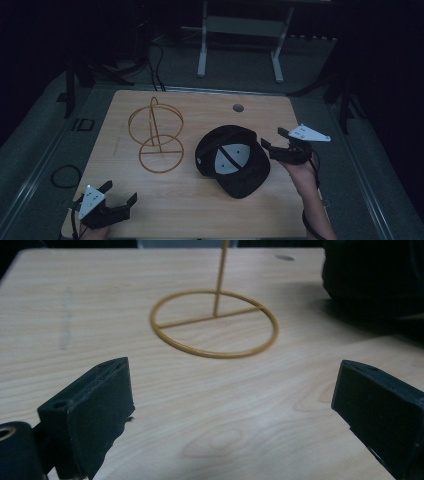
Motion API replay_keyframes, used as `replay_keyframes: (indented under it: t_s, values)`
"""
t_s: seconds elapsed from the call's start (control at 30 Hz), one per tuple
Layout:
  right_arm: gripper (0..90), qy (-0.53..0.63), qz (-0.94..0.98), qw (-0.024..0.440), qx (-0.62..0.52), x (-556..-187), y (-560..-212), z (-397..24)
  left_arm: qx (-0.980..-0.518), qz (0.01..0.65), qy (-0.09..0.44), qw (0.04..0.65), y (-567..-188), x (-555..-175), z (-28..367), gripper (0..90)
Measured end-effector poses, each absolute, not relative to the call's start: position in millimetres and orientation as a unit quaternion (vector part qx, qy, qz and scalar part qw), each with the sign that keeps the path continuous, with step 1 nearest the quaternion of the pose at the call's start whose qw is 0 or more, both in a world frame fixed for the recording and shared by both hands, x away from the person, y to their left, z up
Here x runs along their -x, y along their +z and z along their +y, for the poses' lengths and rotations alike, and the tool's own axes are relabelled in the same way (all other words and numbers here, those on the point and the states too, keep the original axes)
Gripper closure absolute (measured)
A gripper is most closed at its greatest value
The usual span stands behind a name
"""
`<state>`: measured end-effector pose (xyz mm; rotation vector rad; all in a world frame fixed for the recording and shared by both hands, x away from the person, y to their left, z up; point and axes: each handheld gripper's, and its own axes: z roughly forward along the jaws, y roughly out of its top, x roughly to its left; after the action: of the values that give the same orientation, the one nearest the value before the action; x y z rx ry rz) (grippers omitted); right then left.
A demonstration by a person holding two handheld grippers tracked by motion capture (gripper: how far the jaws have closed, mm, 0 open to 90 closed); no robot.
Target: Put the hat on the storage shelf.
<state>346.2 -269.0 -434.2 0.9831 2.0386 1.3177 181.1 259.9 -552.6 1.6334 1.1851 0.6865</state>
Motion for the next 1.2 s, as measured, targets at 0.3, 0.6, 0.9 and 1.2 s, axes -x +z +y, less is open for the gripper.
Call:
replay_keyframes:
  t_s: [0.3, 0.6, 0.9, 1.2]
  values:
    - [30.7, 0.454, 0.783, 0.267, -0.331, -365.4, -440.9, -242.6, -0.678, 0.471, 0.292, 0.482, -550.3, -177.6, 254.2, 4.7]
    - [42.1, 0.425, 0.803, 0.266, -0.322, -391.2, -456.0, -222.1, -0.683, 0.470, 0.281, 0.483, -552.3, -178.9, 255.0, 4.7]
    - [47.1, 0.384, 0.834, 0.258, -0.301, -408.6, -465.8, -202.5, -0.687, 0.472, 0.270, 0.482, -555.8, -181.9, 256.5, 4.6]
    - [75.1, 0.345, 0.856, 0.270, -0.276, -416.3, -471.2, -191.7, -0.687, 0.474, 0.266, 0.482, -556.6, -182.4, 257.6, 4.7]
